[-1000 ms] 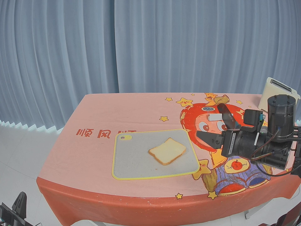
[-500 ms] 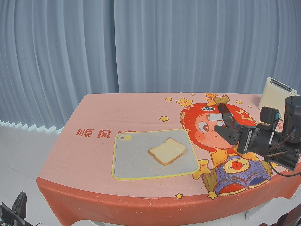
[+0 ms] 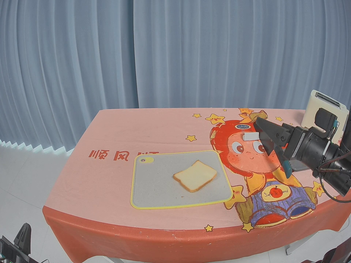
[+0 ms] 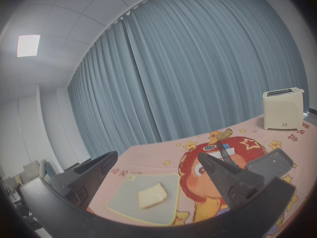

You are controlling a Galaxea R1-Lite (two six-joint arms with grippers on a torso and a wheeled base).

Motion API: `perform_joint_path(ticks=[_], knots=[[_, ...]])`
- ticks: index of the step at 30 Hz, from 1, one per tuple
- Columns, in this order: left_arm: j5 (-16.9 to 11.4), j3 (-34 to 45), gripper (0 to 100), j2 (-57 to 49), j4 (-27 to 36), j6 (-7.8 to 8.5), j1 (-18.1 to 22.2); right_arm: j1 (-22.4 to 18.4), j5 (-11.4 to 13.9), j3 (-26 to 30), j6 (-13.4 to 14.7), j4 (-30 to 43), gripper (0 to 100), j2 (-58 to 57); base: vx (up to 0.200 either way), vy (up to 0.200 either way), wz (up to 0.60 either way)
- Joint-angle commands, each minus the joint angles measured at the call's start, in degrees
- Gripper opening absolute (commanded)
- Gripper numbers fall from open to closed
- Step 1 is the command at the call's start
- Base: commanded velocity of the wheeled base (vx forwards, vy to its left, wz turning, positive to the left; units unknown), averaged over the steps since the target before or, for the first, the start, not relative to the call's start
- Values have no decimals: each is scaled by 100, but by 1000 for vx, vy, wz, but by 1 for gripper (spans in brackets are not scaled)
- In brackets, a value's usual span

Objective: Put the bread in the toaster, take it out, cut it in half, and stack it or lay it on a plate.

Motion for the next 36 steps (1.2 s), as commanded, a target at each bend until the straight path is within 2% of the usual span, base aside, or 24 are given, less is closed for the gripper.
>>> perform_joint_path(ticks=[1, 5, 8, 13, 18, 20, 23, 27, 31, 36], knots=[[0, 101, 0, -93, 0, -1, 0, -10, -27, 7, 1, -390, 100, 177, 0, 0, 0], [0, 101, 0, -93, -8, -1, 0, -37, -54, -19, -34, -469, 100, 186, 0, 0, 0], [0, 101, 0, -93, 0, -1, 0, -46, -168, -28, -113, -434, 100, 186, 0, 0, 0], [0, 101, 0, -93, 0, -1, 0, -98, -194, -414, -429, 102, 100, 151, 0, 0, 0], [0, 101, 0, -93, -8, -1, 0, -256, -45, -1214, -447, 1887, 100, 89, 0, 0, 0], [0, 101, 0, -93, 0, -1, 0, -432, 96, -1495, -465, 2625, 100, 98, 0, 0, 0], [0, 101, 0, -93, 0, -1, 0, -766, 324, -1706, -526, 3337, 100, 133, 0, 0, 0], [0, 101, 0, -93, 0, -1, 0, -1083, 324, -1680, -675, 3442, 100, 309, 0, 0, 0], [0, 101, 0, -93, 0, -1, 0, -1399, 316, -1689, -684, 3425, 100, 353, 0, 0, 0], [0, 101, 0, -93, 0, -1, 0, -1434, 342, -1627, -693, 3433, 100, 336, 0, 0, 0]])
